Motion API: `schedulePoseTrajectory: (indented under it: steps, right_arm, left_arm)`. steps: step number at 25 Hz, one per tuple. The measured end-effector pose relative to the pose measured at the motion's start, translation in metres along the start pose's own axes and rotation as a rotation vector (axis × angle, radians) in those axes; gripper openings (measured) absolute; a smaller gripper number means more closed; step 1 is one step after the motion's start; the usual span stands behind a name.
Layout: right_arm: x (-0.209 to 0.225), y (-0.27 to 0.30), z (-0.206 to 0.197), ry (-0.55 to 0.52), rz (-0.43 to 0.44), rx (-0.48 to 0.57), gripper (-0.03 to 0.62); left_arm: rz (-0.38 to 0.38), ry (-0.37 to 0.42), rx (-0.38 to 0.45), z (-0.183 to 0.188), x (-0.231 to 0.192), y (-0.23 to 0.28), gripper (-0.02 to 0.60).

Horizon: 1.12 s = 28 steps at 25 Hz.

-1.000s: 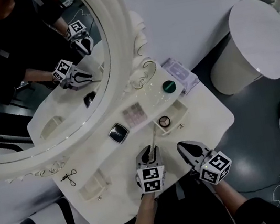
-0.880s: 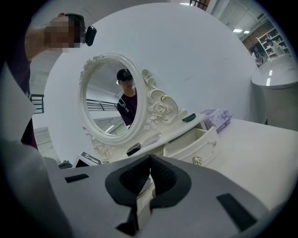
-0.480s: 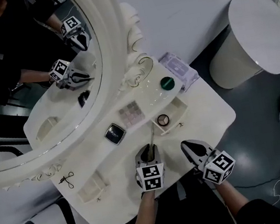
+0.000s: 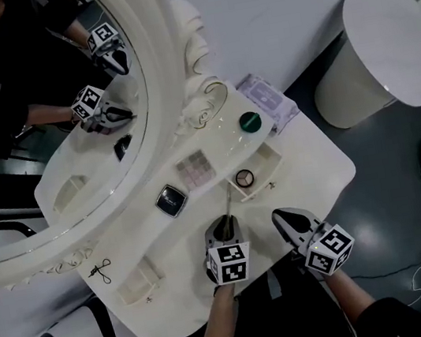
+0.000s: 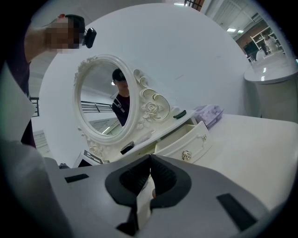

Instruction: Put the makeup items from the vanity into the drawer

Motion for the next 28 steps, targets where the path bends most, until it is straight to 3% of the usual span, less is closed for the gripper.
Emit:
schedulePoseTrajectory:
  steps: [19, 28]
  right_arm:
    - [-0.003, 0.000, 0.003, 0.001, 0.010, 0.006, 0.023]
    - [-0.021, -0.007, 0.014, -0.024, 0.038, 0.016, 0.023]
  left_arm:
    - [-0.013, -0.043, -0.001, -0.001, -0.002, 0.001, 0.037]
    - [0.001, -0.061, 0.024, 0.008, -0.008, -0.035, 0.035]
Point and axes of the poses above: the fingertips, and each gripper's own axes: y forward along the fingers, x to its right, z out of its top, the point moved 4 cm from there along -y, backward along the fingers, and after that the axes turned 2 degrees about y, right-handed, at the moved point
